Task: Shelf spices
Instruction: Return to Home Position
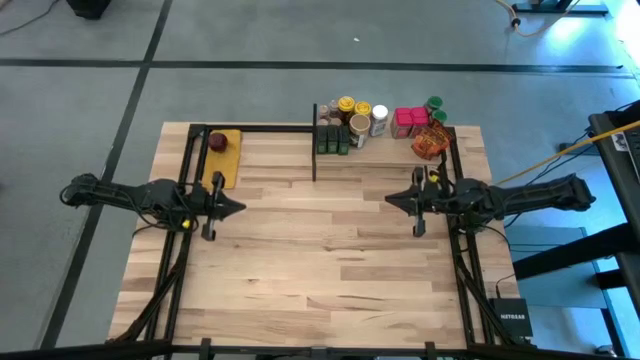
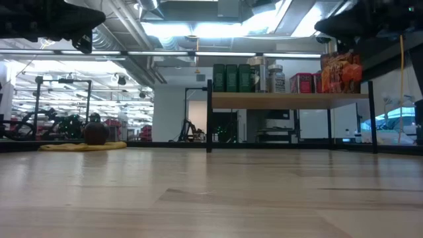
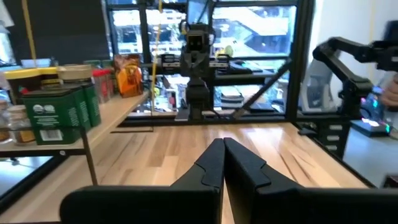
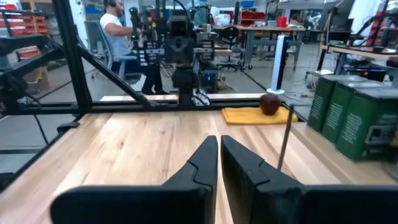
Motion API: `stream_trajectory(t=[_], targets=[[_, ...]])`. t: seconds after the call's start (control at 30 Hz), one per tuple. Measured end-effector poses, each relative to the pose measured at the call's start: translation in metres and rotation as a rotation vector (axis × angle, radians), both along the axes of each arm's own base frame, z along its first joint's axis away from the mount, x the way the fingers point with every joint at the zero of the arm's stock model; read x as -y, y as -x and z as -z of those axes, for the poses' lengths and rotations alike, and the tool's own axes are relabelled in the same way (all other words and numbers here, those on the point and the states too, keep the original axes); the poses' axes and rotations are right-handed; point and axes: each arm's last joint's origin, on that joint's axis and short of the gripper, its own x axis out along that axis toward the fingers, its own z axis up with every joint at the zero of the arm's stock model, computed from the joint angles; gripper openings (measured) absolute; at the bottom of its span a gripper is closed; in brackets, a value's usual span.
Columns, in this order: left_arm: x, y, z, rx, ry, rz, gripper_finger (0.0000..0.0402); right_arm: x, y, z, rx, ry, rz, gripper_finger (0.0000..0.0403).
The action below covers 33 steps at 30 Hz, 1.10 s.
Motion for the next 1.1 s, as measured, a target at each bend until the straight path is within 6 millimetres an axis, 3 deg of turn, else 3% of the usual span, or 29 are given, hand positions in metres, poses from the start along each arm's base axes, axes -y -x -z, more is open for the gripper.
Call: stream_trajectory(t=[0.37, 0.77, 0.97, 1.1], targets=[[0.0, -0.001, 0.006, 0.002, -0.034, 0.006, 0.0003, 0.013, 0.025, 0.032, 0.096, -0.035, 0.05, 0.0026], [0.0, -0.002, 0.014, -0.013, 0.026, 0.005, 0.0003, 0.025, 0.031, 0.06, 0.06, -0.09, 0.093, 0.0026], [0.0, -0.004, 0.042, -0.021, 0.065, -0.021, 0.0004, 0.026, 0.031, 0.061, 0.05, -0.104, 0.109, 0.0026], [0.001, -0.005, 0.043, -0.044, 0.064, 0.052, 0.0002, 0.025, 0.031, 0.061, 0.056, -0.101, 0.105, 0.0026]])
